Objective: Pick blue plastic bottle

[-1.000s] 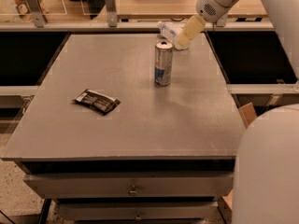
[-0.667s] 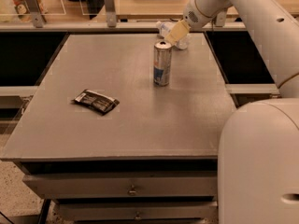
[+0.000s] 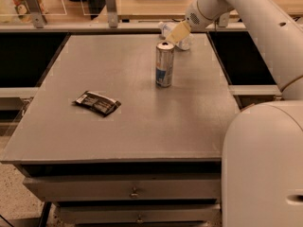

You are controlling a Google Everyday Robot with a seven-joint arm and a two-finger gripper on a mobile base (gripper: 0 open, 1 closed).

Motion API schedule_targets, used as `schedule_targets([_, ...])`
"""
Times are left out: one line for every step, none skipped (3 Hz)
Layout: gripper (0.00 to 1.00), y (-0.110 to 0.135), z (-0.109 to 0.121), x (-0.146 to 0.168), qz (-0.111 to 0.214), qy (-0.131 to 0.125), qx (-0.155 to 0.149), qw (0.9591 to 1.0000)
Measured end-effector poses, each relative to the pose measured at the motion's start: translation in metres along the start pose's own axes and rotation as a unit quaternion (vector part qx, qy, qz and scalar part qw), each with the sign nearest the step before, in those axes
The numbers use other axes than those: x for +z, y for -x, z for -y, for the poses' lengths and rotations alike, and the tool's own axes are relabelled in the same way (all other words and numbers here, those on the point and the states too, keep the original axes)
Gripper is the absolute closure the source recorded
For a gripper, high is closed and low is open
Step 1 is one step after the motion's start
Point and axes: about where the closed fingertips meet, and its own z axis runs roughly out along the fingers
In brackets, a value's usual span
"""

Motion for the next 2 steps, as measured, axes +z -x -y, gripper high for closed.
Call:
schedule_targets([0.0, -0.003, 0.024, 0.013, 0.035, -0.023, 0.029, 0.9987])
schedule_targets([0.0, -0.009, 0.048, 0.025, 0.055, -0.036, 0.069, 0.9955])
